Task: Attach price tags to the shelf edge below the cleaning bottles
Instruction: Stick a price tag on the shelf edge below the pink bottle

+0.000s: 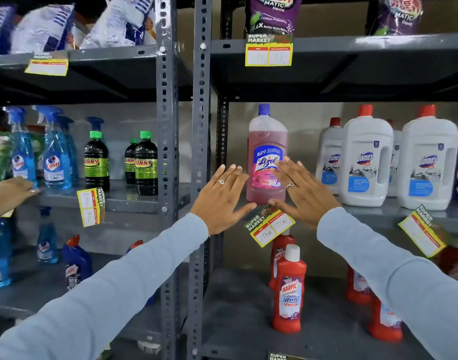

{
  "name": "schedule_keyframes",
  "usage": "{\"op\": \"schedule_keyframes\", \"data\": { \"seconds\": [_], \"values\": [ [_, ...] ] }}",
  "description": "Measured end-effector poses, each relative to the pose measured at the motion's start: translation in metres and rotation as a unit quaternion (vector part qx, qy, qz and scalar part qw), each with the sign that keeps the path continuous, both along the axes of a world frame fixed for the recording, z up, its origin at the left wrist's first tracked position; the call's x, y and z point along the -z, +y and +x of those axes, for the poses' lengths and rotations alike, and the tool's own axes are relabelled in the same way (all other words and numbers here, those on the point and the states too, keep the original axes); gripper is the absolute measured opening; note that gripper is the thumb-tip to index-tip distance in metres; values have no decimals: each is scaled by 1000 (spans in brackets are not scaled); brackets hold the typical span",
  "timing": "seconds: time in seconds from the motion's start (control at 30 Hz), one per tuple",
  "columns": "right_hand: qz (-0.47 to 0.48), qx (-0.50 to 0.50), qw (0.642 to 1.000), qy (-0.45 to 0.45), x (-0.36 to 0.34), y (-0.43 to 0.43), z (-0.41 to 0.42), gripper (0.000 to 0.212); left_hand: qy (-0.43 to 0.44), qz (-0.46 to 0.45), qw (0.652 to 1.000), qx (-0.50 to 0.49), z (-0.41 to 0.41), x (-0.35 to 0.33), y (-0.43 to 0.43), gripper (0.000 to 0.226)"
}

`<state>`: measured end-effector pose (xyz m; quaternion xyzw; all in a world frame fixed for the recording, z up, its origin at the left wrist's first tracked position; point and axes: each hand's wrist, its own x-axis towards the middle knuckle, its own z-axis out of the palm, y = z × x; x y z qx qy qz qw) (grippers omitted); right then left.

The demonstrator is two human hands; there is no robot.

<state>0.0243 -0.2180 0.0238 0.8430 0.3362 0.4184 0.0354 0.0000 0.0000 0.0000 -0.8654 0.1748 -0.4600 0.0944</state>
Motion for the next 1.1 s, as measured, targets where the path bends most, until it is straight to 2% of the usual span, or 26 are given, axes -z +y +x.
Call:
{"op": "schedule_keyframes", "data": {
  "seconds": [0.13,0.23,0.33,0.43,0.63,0.83,1.0,1.1],
  "values": [
    [81,17,986,143,7,5,7,64,79,-110,990,32,14,20,2,57],
    [117,28,968,220,13,9,18,63,152,-226,961,43,31,36,2,50],
    [117,51,956,264,16,12,28,56,138,-276,949,61,39,44,-1,45],
    [155,29,948,275,15,14,38,41,124,-331,928,118,40,49,-7,39],
    [149,-9,946,288,12,13,47,22,154,-281,941,106,49,53,0,36],
    [100,2,953,285,6,16,42,21,170,-226,955,85,48,49,5,28],
    [104,20,954,282,6,18,38,22,160,-271,946,76,44,48,-5,23],
    [130,14,946,295,5,18,35,23,156,-267,949,59,44,48,-9,19]
  ]
}}
